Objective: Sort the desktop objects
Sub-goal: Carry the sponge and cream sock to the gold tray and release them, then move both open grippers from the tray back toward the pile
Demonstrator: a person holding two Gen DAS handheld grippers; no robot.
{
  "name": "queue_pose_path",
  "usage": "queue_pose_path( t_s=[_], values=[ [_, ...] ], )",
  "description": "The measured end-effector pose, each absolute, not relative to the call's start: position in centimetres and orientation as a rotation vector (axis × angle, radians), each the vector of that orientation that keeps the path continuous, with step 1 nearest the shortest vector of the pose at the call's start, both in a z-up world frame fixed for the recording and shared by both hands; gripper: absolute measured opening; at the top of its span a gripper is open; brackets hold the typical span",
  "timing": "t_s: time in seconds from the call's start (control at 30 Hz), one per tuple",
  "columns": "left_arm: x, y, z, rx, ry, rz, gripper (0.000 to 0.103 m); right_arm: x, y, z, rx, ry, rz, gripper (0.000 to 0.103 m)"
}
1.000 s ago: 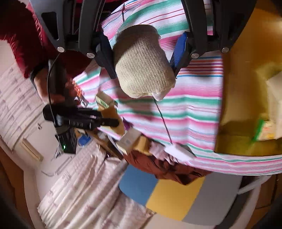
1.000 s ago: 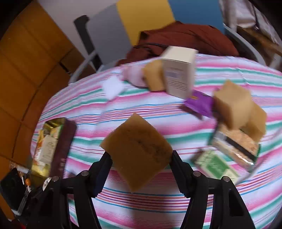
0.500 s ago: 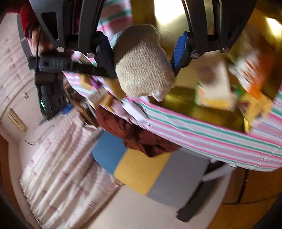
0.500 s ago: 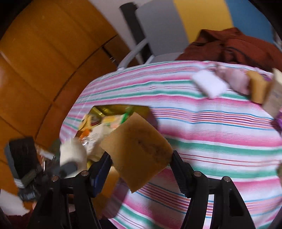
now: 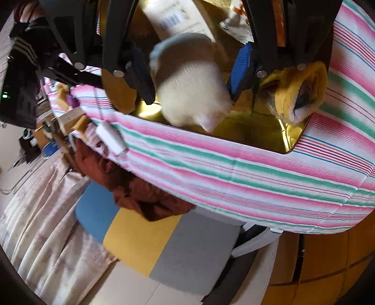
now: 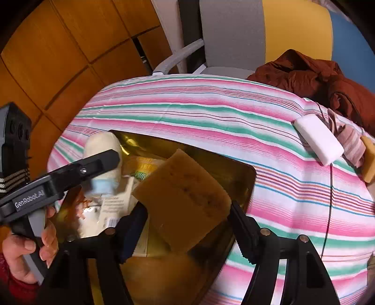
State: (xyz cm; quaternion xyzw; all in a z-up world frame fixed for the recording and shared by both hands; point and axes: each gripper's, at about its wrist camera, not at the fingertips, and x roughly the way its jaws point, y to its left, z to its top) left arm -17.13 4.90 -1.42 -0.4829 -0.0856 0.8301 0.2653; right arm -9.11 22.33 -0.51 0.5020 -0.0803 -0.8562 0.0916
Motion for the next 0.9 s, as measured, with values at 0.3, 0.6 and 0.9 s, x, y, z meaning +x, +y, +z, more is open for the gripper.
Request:
queue_pose_path(
  t_s=[0.3,0.6,0.9],
  values=[
    [-16.5,3.1,-0.1,-1.255,-0.339,2.345,0.069,-8.1,22.5,0.5,1.428,-0.266,-2.578,0.091],
    [-13.2,2.7,1.9,-1.181,-0.392,2.407,0.069,-5.7,23.7,2.4,1.342,-0.337,-2.599,0.091],
    [-8.0,7.7,3.3,-1.129,-0.256,2.296,0.069,-1.9,27.7,3.1,1.352,-0.302,-2.666,0.092]
  ],
)
